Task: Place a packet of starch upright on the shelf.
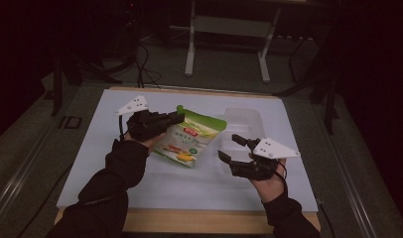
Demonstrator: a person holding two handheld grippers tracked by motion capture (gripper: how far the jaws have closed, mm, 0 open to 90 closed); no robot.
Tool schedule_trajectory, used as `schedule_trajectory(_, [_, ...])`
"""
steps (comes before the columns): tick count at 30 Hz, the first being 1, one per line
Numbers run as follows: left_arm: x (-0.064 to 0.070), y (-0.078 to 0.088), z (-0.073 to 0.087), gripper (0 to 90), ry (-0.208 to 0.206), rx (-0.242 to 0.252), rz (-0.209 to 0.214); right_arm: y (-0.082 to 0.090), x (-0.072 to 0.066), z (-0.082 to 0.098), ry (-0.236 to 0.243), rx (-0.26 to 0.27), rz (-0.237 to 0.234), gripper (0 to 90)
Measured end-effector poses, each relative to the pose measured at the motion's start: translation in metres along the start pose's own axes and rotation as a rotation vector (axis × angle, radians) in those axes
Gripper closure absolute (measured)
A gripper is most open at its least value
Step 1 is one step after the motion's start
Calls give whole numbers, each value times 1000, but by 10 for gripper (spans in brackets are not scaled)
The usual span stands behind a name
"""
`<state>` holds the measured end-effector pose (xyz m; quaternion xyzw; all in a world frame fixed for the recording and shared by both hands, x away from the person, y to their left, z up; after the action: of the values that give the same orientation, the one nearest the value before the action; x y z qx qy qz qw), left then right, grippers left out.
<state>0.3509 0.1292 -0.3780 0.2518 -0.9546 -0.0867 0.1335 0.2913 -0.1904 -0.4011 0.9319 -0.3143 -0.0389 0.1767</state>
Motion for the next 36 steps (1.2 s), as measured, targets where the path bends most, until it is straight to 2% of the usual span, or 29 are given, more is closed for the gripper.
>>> schedule_trajectory(1, [1,-1,-1,849,4,5,24,-3,1,-1,-12,-1,-11,319])
schedule_trajectory(4, [6,-5,-2,849,8,19,55,-10,4,-4,-29,-6,-28,324])
schedule_trajectory(7, [12,-10,-2,849,-10,16,71,-15,6,-8,-47,0,-46,347])
schedule_trajectory(10, [16,-14,-2,849,-16,16,83,-20,8,-9,-49,-9,-79,418])
schedule_trajectory(14, [19,-17,0,849,-17,4,97,-25,9,-7,-25,-41,-110,551])
schedule_trajectory(16, [19,-18,1,848,-16,1,104,-26,9,-7,-17,-55,-130,661])
schedule_trajectory(18, [19,-18,1,847,-34,-10,112,-25,9,-8,-5,-75,-135,774])
schedule_trajectory(20, [19,-18,2,847,-38,-23,109,-25,9,-9,-9,-109,-160,834])
schedule_trajectory(25, [17,-16,2,845,-36,-27,119,-25,10,-12,3,-137,-197,848])
schedule_trajectory(30, [15,-12,-2,831,-37,-9,132,-23,9,-23,32,-136,-203,852])
schedule_trajectory(31, [13,-11,-3,819,-37,-2,146,-22,9,-25,33,-140,-203,852])
schedule_trajectory(34, [12,-9,-4,766,-51,5,152,-19,12,-32,62,-148,-205,854])
schedule_trajectory(36, [14,-6,-5,710,-77,16,152,-17,13,-36,70,-149,-201,855])
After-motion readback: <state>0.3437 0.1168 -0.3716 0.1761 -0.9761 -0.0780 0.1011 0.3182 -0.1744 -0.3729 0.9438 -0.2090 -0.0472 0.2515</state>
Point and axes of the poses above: each handheld gripper's, and its own axes: y roughly backward along the jaws, z roughly out of its underside, x roughly to its right, the point moved 1 cm from there along -y, roughly forward along the jaws, and after that the axes turned 7 degrees about -x, right-handed, at the moved point
